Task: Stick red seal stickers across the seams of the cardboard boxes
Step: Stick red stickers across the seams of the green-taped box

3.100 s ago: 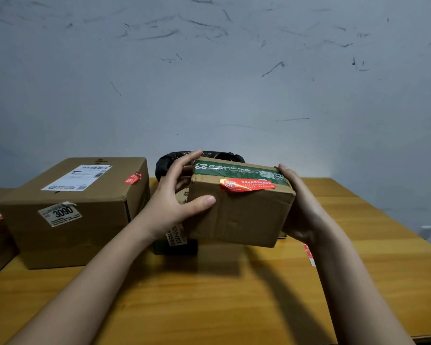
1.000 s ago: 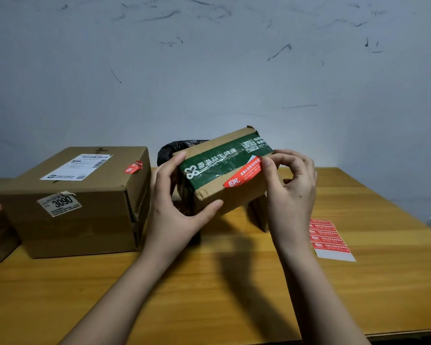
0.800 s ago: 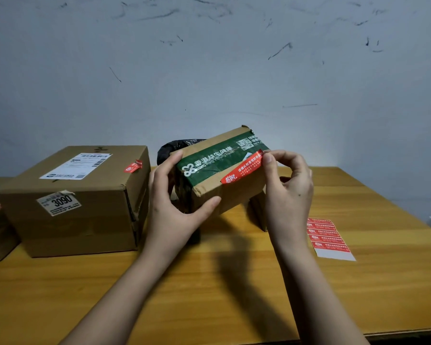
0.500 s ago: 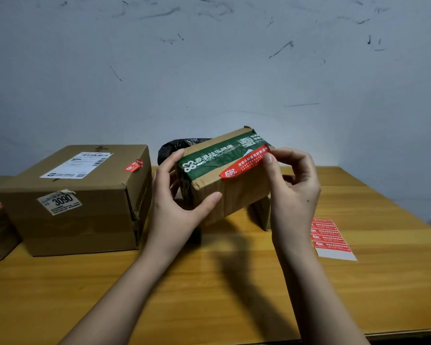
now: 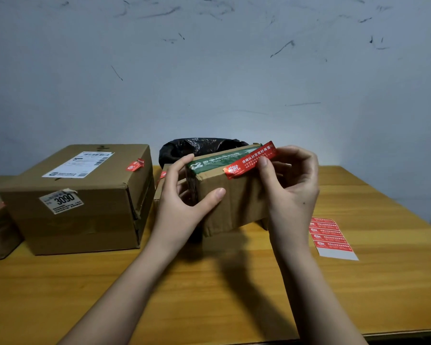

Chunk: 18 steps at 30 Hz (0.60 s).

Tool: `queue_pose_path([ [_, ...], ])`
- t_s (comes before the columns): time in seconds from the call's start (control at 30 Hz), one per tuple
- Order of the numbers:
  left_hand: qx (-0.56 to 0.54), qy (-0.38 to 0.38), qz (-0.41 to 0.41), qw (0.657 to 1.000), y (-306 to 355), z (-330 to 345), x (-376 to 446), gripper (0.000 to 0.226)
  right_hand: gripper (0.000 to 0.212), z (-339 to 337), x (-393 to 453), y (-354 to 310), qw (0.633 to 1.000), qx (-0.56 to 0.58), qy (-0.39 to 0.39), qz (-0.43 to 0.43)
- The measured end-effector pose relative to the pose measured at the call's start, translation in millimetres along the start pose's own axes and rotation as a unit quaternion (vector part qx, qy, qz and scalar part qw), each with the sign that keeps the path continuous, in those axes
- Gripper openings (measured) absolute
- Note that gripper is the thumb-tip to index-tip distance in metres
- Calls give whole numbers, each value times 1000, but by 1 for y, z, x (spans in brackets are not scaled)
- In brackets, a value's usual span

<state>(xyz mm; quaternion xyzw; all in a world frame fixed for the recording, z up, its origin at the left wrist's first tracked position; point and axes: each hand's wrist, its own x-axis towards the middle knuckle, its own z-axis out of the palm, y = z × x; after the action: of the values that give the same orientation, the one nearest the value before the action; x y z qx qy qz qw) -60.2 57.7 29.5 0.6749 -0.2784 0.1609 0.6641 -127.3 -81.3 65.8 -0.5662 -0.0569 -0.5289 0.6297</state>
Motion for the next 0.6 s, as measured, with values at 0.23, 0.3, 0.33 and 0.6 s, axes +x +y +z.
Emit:
queue_pose_path([
  [0.23, -7, -11, -24, 1000, 6, 3, -2, 73, 46, 2, -8, 1, 997, -46, -44, -32],
  [0.3, -8, -12, -26, 1000, 6, 4, -2, 72, 49, 1, -10, 2, 996, -64, -46, -45],
  [0.33, -9, -13, -26, 1000, 6, 4, -2, 72, 51, 0, -11, 3, 995, -72, -46, -51],
  [0.6, -12, -20, -27, 999, 6, 7, -2, 72, 55, 4, -13, 4, 994, -85, -43, -56],
])
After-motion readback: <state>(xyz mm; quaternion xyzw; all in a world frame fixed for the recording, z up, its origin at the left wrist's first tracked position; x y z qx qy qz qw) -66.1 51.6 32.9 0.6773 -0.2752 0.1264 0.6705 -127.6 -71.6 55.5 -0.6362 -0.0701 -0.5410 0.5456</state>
